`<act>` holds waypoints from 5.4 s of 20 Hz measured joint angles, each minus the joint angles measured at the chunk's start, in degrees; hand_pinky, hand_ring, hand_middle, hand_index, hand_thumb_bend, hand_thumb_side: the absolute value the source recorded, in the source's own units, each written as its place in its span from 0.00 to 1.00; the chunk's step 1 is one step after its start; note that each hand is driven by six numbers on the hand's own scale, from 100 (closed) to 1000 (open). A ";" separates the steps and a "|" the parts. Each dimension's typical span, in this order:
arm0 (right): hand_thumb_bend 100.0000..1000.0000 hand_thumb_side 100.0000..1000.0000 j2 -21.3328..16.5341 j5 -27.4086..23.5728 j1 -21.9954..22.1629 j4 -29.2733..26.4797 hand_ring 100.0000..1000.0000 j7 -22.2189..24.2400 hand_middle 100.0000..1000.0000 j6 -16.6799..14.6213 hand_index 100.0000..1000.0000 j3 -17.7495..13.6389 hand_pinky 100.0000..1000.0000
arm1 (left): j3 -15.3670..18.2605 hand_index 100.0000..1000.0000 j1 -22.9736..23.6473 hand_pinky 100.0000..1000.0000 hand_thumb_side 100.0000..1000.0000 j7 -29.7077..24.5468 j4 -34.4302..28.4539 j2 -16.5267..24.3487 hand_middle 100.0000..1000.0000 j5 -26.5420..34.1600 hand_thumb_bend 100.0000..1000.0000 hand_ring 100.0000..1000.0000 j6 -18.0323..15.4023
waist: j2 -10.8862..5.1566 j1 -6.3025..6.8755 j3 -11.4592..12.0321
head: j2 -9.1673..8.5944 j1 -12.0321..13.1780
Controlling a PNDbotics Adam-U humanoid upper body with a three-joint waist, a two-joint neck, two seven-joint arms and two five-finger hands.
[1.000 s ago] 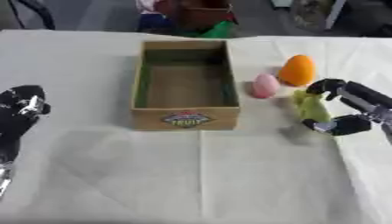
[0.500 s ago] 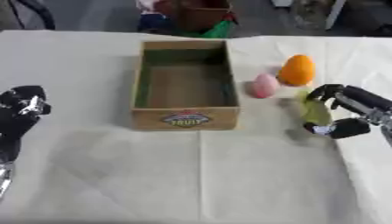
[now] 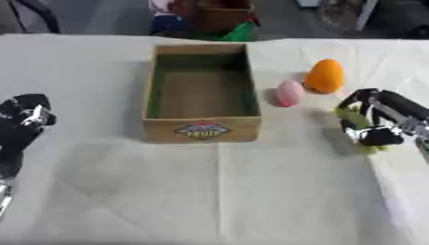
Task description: Pick up objects on the table and place them in the box.
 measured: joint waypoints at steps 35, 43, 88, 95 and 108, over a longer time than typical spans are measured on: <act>0.00 0.13 3.61 -15.78 -18.00 -6.84 0.43 3.25 0.70 -1.45 0.73 3.27 0.23 | -0.94 0.63 -2.05 0.59 0.17 -1.05 -0.02 -0.53 0.45 0.42 0.08 0.48 0.20 | 0.85 -0.21 3.64 | -0.72 -2.87; 0.00 0.14 8.66 -10.61 -23.55 1.74 0.45 3.83 0.74 -5.36 0.75 3.15 0.26 | -2.70 0.63 -6.23 0.59 0.17 -2.73 -0.36 -1.76 0.45 0.94 0.08 0.48 0.47 | 2.66 -0.98 8.60 | -2.65 -6.38; 0.20 0.16 3.32 -49.49 -15.37 -25.54 0.79 28.64 0.84 1.53 0.90 10.75 0.67 | -9.59 0.19 -15.27 0.19 0.05 -14.33 -1.36 1.62 0.00 -17.97 0.17 0.09 3.06 | 1.35 -1.23 4.60 | -2.77 -4.86; 0.00 0.30 2.44 -50.77 -14.06 -26.65 0.79 30.12 0.85 3.00 0.94 10.26 0.68 | -9.89 0.19 -15.29 0.23 0.05 -6.88 -1.03 1.57 0.00 -17.72 0.17 0.12 1.72 | 1.19 -1.26 4.32 | -2.54 -4.51; 0.00 0.27 -4.70 -31.89 -12.08 -10.39 0.80 24.52 0.86 -2.60 0.90 1.93 0.68 | -5.48 0.42 -9.66 0.39 0.10 -5.63 -1.88 1.56 0.17 -13.06 0.13 0.27 4.54 | 1.18 -0.71 4.29 | -2.54 -4.87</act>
